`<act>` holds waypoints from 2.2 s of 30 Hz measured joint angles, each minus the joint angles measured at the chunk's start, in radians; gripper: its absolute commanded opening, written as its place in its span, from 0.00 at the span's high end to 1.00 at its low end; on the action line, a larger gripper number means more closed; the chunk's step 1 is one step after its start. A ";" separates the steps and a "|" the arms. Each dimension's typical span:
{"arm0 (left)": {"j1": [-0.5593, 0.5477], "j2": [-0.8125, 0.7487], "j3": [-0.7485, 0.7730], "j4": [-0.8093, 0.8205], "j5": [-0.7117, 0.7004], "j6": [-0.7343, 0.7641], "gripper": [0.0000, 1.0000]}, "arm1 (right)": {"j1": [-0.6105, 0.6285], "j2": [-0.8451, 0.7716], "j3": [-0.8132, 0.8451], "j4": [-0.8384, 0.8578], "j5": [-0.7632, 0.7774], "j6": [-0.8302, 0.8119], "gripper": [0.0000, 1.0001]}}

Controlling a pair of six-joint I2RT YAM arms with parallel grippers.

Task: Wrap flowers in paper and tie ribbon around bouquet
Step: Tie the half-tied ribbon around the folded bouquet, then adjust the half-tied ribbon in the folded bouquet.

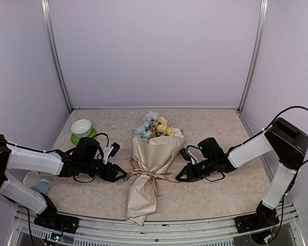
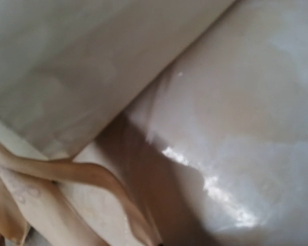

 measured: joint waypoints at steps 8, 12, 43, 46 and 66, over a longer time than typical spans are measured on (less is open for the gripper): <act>-0.051 0.201 0.092 -0.018 -0.061 0.022 0.57 | 0.005 0.000 0.005 -0.020 -0.003 -0.006 1.00; -0.061 0.254 0.121 -0.003 -0.067 0.034 1.00 | 0.006 0.000 0.005 -0.020 0.003 -0.005 1.00; 0.055 0.158 0.003 0.007 -0.027 -0.084 1.00 | -0.020 -0.027 -0.051 0.021 0.027 0.036 1.00; 0.045 0.157 0.002 0.005 -0.031 -0.077 0.69 | -0.003 -0.027 -0.030 -0.007 0.021 0.019 1.00; -0.432 0.148 0.493 -0.284 -0.476 0.068 0.53 | 0.032 -0.050 0.093 -0.088 0.042 -0.013 1.00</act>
